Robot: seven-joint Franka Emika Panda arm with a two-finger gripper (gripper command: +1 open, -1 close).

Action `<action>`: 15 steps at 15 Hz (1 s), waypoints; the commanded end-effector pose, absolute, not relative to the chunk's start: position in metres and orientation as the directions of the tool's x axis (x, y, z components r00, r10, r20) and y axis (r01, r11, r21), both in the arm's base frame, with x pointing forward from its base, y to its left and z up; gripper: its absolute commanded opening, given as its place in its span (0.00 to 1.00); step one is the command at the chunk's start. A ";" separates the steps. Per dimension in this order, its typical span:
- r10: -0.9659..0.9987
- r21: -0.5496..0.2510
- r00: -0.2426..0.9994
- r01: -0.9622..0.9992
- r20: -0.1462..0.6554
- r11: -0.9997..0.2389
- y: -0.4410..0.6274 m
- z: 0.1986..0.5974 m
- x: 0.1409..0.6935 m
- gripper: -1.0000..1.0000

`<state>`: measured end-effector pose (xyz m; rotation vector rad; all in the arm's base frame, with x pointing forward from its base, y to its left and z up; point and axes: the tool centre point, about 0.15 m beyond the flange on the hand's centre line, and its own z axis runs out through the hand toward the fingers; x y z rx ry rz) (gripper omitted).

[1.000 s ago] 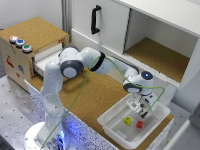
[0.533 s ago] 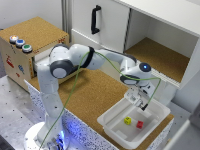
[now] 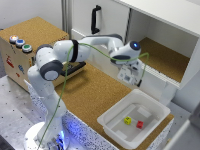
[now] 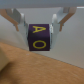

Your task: Go towards the drawer and store the purple object

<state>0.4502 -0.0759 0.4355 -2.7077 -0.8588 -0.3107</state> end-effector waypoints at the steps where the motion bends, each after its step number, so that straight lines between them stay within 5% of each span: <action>1: 0.743 -0.065 0.625 0.774 0.241 -0.630 0.072 0.433 0.411 0.00; 10: 0.953 -0.037 0.112 0.994 0.281 -0.106 0.202 0.456 0.305 0.00; 15: 0.952 -0.064 -0.123 0.987 0.282 0.147 0.250 0.421 0.251 0.00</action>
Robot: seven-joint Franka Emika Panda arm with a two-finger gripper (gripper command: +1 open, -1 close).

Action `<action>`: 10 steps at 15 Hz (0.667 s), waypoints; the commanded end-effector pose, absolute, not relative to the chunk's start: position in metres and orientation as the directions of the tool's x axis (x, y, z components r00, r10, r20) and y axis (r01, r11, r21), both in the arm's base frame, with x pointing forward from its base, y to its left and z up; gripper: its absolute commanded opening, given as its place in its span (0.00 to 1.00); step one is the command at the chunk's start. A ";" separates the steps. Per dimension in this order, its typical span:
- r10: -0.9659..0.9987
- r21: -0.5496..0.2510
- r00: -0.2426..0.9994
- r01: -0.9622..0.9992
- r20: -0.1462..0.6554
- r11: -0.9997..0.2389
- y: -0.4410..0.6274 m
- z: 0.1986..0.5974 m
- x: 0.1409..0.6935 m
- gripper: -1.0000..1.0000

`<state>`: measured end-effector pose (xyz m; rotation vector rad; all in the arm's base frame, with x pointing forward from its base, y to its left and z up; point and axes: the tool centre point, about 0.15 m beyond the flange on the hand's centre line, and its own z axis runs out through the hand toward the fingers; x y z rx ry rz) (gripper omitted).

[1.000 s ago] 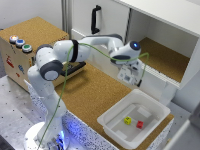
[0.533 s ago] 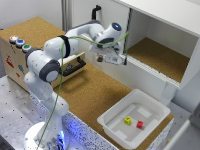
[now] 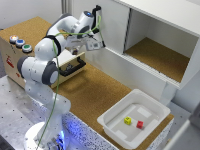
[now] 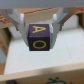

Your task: Go towards the drawer and store the purple object

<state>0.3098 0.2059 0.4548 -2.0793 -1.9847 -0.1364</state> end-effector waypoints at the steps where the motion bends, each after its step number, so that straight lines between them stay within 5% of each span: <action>1: 0.946 -0.053 -0.157 0.982 0.285 0.179 0.258 0.416 0.243 0.00; 5: 0.933 -0.012 -0.192 0.978 0.305 0.206 0.293 0.390 0.235 0.00; 10: 0.966 0.111 -0.033 0.994 0.256 0.005 0.325 0.347 0.281 0.00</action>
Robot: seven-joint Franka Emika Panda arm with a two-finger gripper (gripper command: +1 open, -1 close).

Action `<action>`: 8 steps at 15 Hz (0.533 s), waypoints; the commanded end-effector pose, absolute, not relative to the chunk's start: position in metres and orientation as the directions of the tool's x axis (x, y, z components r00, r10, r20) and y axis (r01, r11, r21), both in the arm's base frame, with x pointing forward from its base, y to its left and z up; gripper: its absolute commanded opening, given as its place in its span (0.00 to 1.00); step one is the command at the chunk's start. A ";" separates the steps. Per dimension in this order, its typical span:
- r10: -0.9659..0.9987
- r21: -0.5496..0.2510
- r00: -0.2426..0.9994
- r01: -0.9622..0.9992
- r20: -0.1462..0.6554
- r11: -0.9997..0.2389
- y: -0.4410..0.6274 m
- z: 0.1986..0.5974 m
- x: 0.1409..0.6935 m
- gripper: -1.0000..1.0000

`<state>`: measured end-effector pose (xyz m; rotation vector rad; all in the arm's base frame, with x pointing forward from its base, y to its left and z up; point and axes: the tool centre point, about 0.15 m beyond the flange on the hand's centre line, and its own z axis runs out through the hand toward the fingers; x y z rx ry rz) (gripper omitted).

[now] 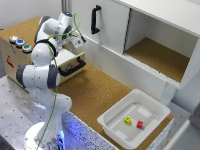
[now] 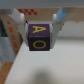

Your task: Go towards the drawer and store the purple object

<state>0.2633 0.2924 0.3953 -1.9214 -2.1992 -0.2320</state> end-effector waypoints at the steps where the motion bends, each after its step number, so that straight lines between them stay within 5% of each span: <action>1: 0.969 0.115 0.005 0.993 0.245 -0.034 0.326 0.340 0.288 0.00; 7: 0.985 0.100 0.090 0.989 0.146 -0.105 0.333 0.306 0.294 0.00; 8: 0.985 0.096 0.107 0.988 0.138 -0.120 0.334 0.308 0.295 1.00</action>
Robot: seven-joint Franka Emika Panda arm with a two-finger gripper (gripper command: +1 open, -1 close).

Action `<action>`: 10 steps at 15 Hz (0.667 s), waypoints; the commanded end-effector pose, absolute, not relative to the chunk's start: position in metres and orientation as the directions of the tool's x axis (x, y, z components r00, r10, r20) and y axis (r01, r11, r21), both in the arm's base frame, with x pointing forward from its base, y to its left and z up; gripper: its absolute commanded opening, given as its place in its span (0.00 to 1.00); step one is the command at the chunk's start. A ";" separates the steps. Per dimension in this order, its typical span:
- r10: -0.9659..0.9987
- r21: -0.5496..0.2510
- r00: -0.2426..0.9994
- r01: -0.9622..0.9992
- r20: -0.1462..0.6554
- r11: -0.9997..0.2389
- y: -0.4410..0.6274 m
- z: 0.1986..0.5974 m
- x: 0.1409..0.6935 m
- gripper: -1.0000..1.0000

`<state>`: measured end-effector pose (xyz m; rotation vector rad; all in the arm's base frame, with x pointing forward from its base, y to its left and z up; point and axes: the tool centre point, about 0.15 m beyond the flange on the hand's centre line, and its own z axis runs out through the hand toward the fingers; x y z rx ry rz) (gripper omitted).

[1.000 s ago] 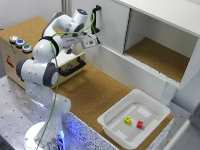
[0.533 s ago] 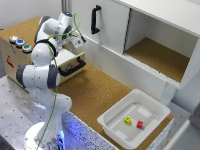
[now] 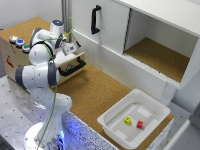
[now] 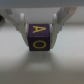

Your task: Go towards the drawer and store the purple object

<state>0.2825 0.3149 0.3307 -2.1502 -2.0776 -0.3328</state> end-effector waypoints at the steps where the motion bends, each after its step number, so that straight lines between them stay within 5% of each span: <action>1: 0.984 0.088 0.112 0.988 0.139 -0.125 0.336 0.313 0.296 1.00; 5: 0.988 0.043 0.053 0.997 0.142 -0.059 0.340 0.360 0.281 1.00; 10: 0.988 0.091 0.027 0.995 0.153 -0.041 0.331 0.425 0.264 1.00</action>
